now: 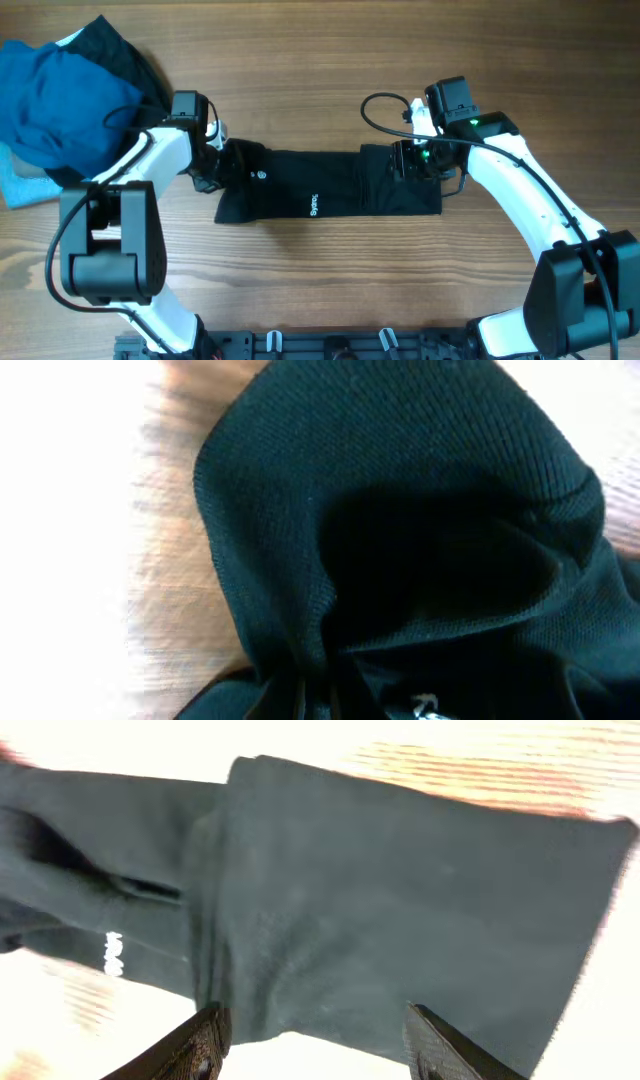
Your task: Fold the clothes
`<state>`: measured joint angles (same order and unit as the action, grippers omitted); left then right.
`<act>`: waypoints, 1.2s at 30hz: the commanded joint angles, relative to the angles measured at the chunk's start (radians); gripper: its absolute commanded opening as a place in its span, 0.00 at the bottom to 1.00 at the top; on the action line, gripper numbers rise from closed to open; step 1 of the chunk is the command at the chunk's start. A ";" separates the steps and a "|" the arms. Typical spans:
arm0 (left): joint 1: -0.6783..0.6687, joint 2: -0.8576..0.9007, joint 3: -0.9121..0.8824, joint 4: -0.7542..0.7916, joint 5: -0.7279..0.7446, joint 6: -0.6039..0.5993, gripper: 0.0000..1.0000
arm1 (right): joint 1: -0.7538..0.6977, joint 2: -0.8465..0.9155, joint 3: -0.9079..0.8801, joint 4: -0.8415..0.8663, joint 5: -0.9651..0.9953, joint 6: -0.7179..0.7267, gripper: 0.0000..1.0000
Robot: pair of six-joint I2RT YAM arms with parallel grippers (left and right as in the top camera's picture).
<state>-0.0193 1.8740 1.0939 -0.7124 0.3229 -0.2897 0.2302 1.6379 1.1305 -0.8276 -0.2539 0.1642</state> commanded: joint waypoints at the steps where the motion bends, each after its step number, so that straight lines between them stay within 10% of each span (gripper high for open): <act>1: 0.067 -0.011 0.071 -0.048 -0.006 0.006 0.04 | 0.001 -0.008 0.013 -0.005 0.112 0.050 0.59; 13: 0.166 -0.075 0.349 -0.303 -0.110 0.025 0.04 | -0.118 -0.008 0.013 -0.020 0.194 0.097 0.66; 27: -0.490 -0.067 0.498 -0.196 0.010 -0.219 0.07 | -0.151 -0.007 0.013 -0.023 0.194 0.070 0.69; 36: -0.653 -0.034 0.498 -0.056 0.006 -0.303 0.08 | -0.151 -0.007 -0.029 -0.021 0.189 0.036 0.72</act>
<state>-0.6670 1.8278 1.5761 -0.8066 0.3161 -0.5400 0.0795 1.6379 1.1248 -0.8490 -0.0765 0.2295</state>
